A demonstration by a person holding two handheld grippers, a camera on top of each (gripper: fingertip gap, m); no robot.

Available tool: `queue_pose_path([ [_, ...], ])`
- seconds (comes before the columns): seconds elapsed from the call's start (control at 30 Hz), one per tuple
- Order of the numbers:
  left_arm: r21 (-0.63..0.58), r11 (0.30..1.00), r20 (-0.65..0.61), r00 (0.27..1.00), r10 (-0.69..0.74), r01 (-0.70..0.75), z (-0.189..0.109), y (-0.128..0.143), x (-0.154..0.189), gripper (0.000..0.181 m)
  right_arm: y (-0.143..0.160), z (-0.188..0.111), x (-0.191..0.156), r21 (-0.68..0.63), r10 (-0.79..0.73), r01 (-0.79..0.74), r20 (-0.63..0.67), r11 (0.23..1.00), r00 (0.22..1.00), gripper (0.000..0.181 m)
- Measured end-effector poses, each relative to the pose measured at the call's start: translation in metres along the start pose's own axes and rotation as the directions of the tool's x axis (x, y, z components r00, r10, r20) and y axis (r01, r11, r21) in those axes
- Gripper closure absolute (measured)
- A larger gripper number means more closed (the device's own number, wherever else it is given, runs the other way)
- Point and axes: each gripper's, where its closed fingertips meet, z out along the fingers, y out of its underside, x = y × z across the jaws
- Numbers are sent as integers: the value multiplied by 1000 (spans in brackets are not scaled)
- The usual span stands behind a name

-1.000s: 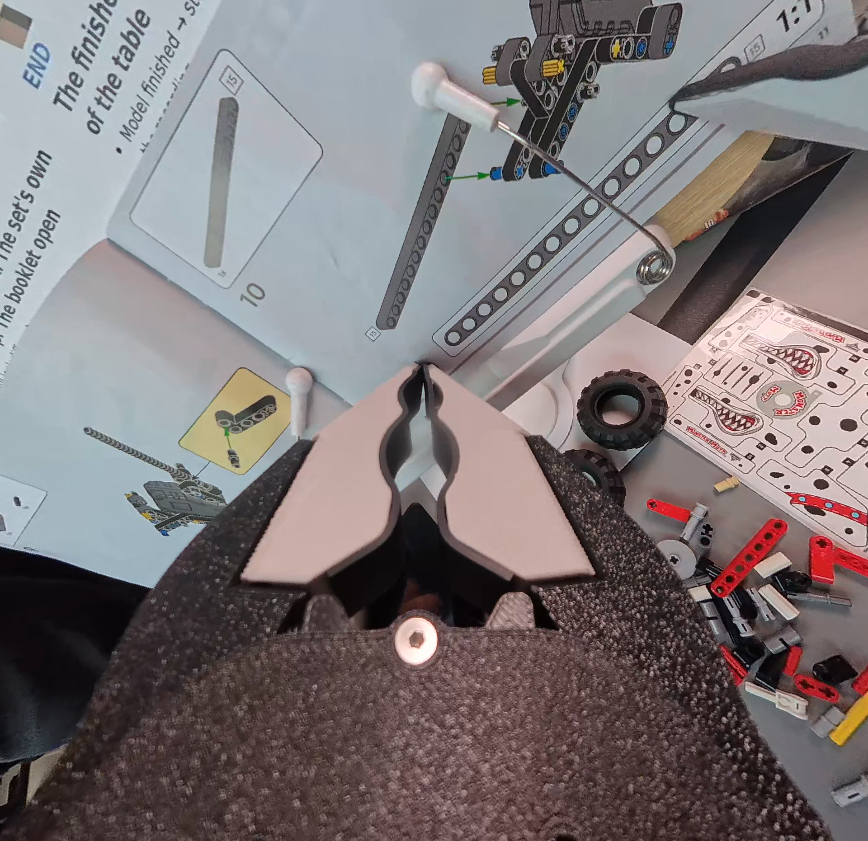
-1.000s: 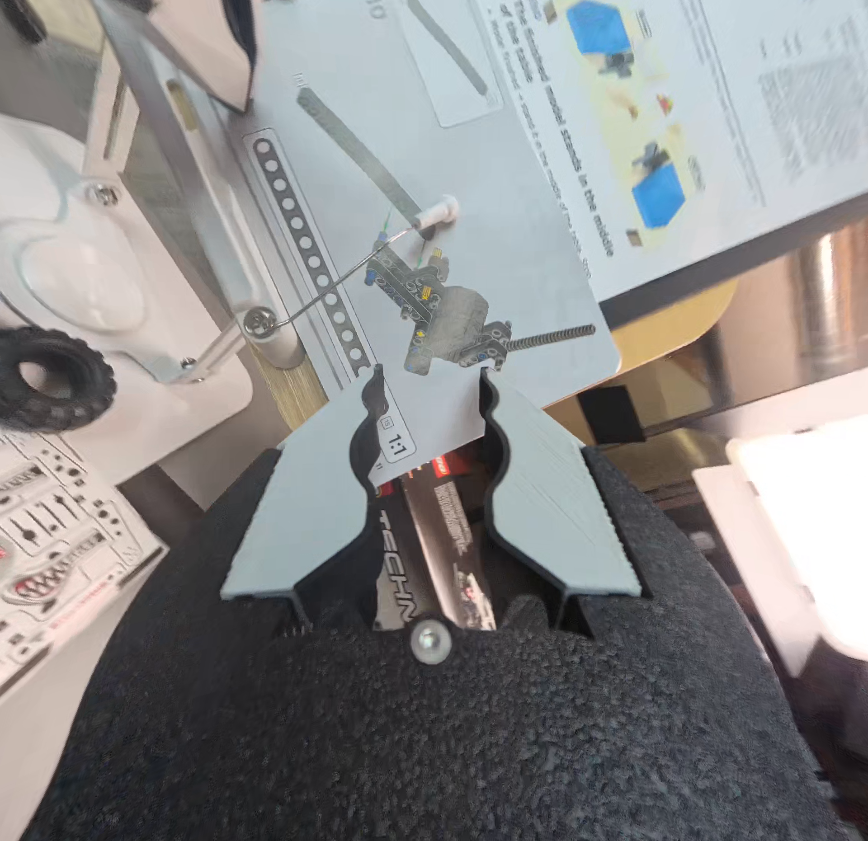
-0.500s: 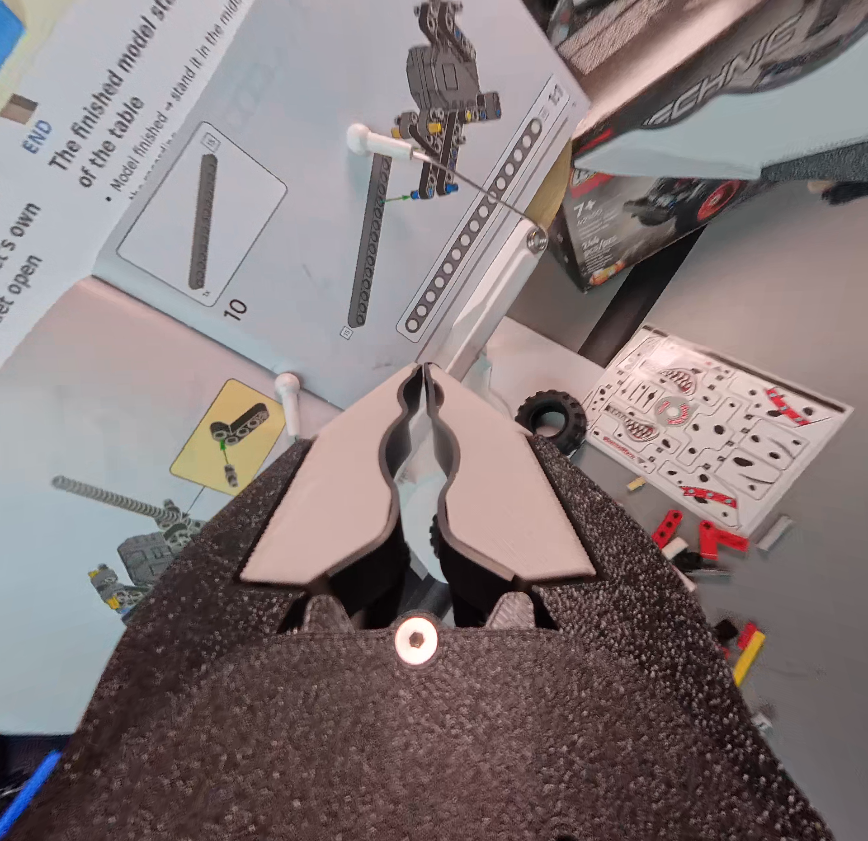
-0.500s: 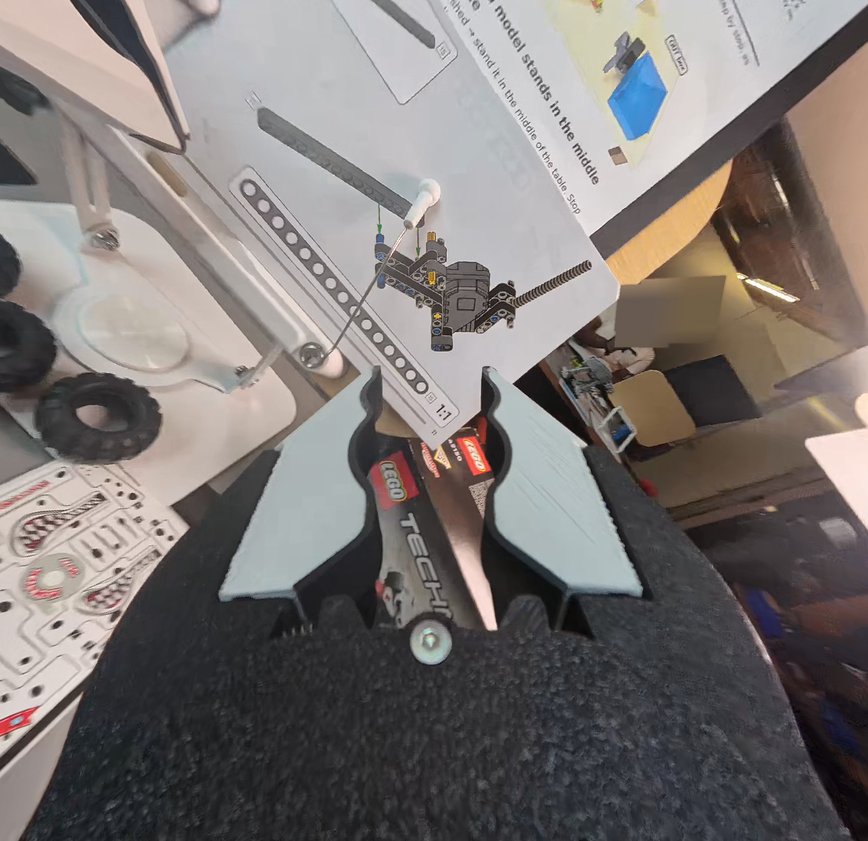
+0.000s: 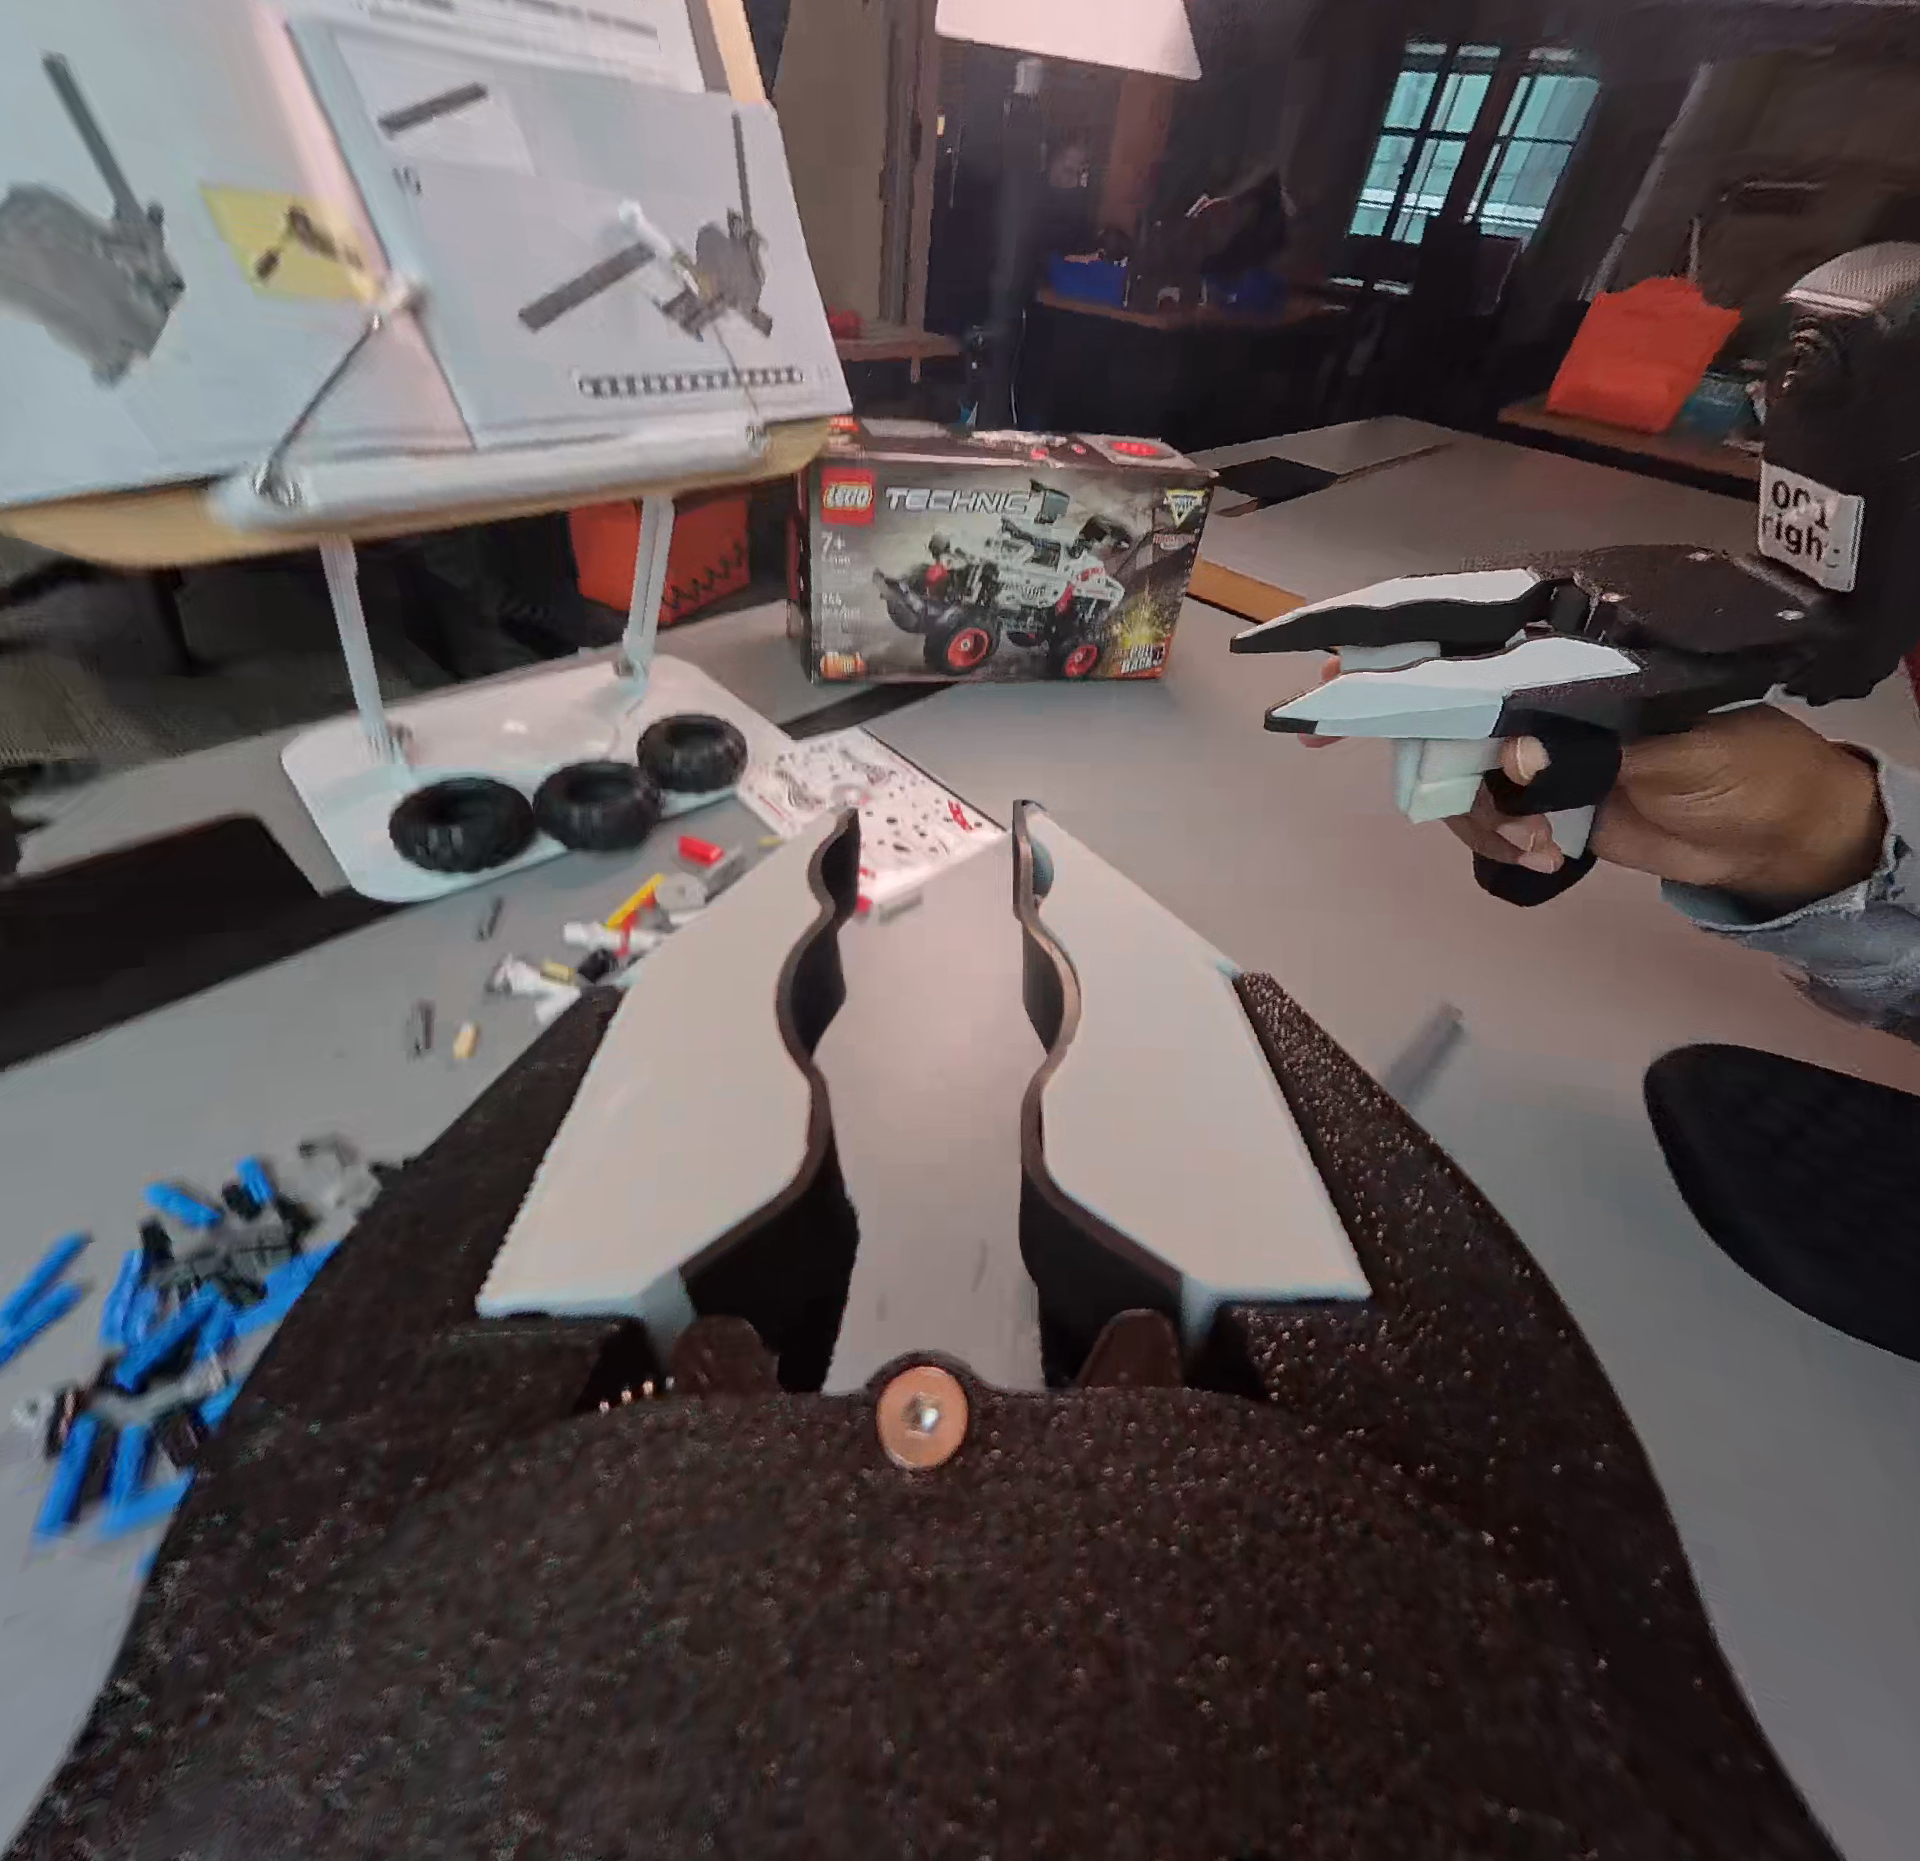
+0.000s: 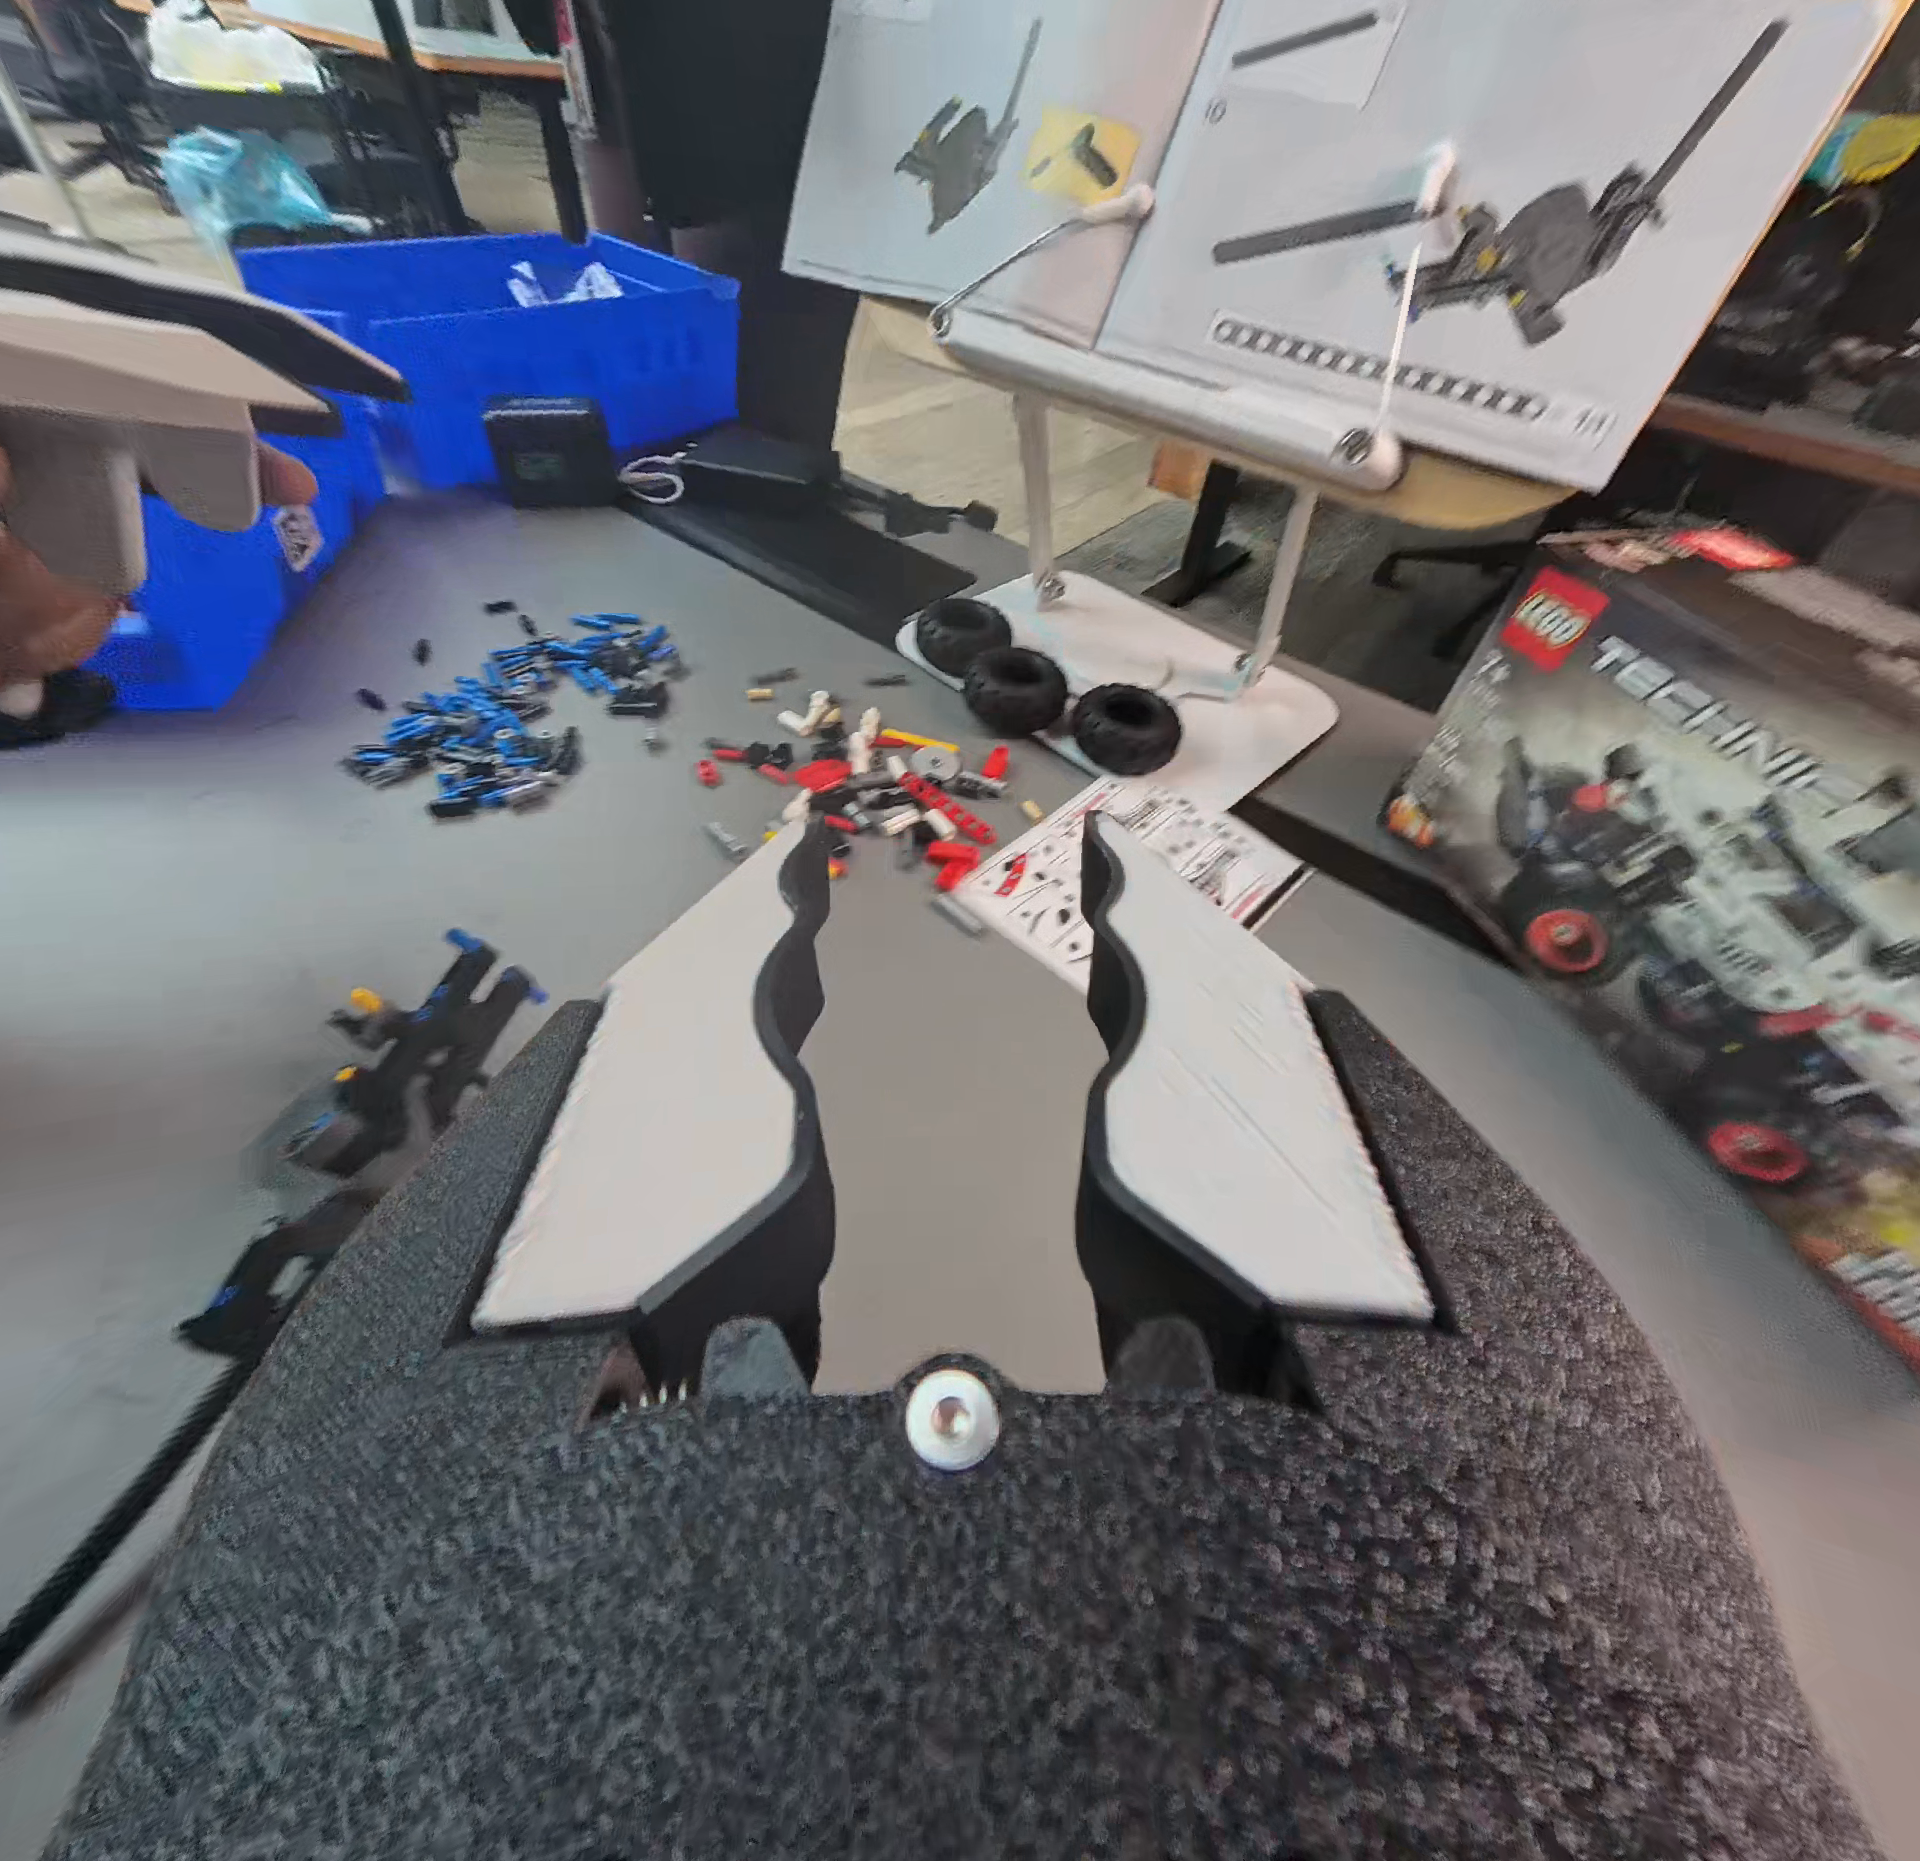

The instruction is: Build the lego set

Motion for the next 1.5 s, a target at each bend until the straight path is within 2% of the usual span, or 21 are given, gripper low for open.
queue_pose_path([
  [0.07, -27, 996, 34, 996, -83, 84, -21, 31, 4, 148, 19, -6, -24, -16, 80, -80, 45, 997, 996, 132],
  [0.2, -22, 993, 106, 988, -109, 112, -50, 74, 0, 145, 30, -9, -30, 95, 38, -37, -13, 995, 999, 133],
  [0.3, 6, 990, 101, 985, -137, 137, -63, 64, -2, 138, 27, -14, -34, 145, 26, -28, 16, 989, 1000, 130],
  [0.37, 6, 994, 138, 985, -107, 107, -67, 70, -10, 135, 28, -18, -33, 163, -16, 15, 5, 987, 1000, 130],
  [0.43, -34, 990, 131, 983, -129, 134, -65, 81, -12, 124, 34, -18, -33, 141, -29, 25, 21, 990, 999, 124],
  [0.53, -85, 990, 118, 988, -105, 115, -59, 89, -14, 101, 38, -17, -48, 107, -31, 18, 119, 994, 992, 113],
  [0.63, -187, 980, 85, 995, -53, 69, -50, 109, -10, 83, 56, -14, -81, -19, 10, -5, 296, 1000, 955, 93],
  [0.73, -195, 979, 53, 997, -51, 60, -46, 110, -2, 85, 74, -14, -102, -87, -77, 116, 365, 989, 928, 85],
  [0.83, -170, 983, 45, 997, -59, 66, -47, 105, -3, 88, 78, -15, -113, -95, -92, 141, 401, 985, 911, 83],
  [1.07, -83, 996, 45, 999, -27, 31, -53, 93, -7, 121, 81, -13, -105, -57, -138, 172, 378, 983, 915, 102],
  [1.23, -89, 996, 20, 1000, -13, 15, -51, 94, -1, 124, 85, -11, -105, -73, -136, 177, 382, 982, 914, 105],
  [1.37, -91, 996, 24, 1000, 8, -5, -50, 95, 0, 118, 86, -11, -105, -73, -145, 186, 380, 980, 914, 105],
  [1.5, -87, 995, 15, 999, -37, 38, -50, 93, 3, 114, 82, -12, -103, -54, -166, 199, 365, 978, 916, 106],
])
